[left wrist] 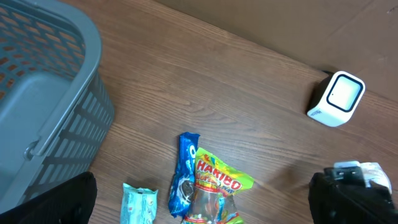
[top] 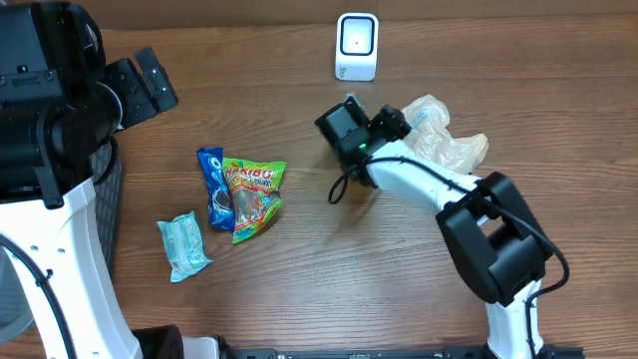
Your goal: Scan the item barcode
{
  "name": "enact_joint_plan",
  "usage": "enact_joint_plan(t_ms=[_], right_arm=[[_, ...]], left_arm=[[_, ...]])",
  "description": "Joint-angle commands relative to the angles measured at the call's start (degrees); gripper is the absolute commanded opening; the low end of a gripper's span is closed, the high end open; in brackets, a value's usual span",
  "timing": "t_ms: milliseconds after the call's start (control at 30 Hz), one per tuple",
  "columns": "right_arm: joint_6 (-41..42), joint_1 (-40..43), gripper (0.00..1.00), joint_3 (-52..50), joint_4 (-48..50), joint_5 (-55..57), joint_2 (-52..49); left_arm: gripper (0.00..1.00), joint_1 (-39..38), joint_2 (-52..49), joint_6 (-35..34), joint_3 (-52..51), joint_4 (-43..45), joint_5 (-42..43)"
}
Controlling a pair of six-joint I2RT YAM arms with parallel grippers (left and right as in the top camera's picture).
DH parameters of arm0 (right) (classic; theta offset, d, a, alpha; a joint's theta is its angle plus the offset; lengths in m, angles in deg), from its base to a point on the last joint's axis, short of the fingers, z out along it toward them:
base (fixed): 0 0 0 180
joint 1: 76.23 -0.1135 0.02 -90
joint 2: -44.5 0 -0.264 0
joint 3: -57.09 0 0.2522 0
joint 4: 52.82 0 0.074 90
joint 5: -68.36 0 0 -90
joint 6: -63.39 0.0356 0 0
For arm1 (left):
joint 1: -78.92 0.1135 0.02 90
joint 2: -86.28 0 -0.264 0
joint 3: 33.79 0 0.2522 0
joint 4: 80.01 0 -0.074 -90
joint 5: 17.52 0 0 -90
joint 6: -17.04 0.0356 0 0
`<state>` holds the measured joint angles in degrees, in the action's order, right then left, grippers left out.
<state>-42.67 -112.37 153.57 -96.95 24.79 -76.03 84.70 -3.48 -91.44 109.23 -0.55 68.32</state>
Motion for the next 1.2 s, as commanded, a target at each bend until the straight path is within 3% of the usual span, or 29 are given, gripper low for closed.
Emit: enact_joint_plan(t_ms=[0,100,367,533,733,967,1167], right_arm=[[-0.46,3.02,0.83,0.87,-2.71,-3.04,-0.26],[2.89,3.96,0.87,0.87,-5.9,-3.3,-0.26],[2.54,11.58,0.87,0.48,-11.63,-21.24,-0.26],[2.54,16.17,0.87,-2.86,-10.84,-26.47,-0.48],[2.56,17.9,0.7,-8.17,-6.58,-30.64,-1.55],[2.64,17.9,0.64,-10.45,-7.43,-35.6,-2.99],[8.37,17.86,0.28,-10.45,-9.01,-36.7,-2.99]], left_arm=[[1.0,0.2,0.5,-0.79,0.13,0.04,-0.72],[1.0,0.2,0.5,-0.81,0.13,0.04,-0.72],[1.0,0.2,0.5,-0.79,0.13,0.04,-0.72],[1.0,0.2,0.5,-0.79,0.13,0.04,-0.72],[0.99,0.2,0.5,-0.79,0.13,0.04,-0.72],[1.0,0.2,0.5,-0.81,0.13,0.04,-0.72],[1.0,0.2,0.5,-0.79,0.13,0.04,-0.72]])
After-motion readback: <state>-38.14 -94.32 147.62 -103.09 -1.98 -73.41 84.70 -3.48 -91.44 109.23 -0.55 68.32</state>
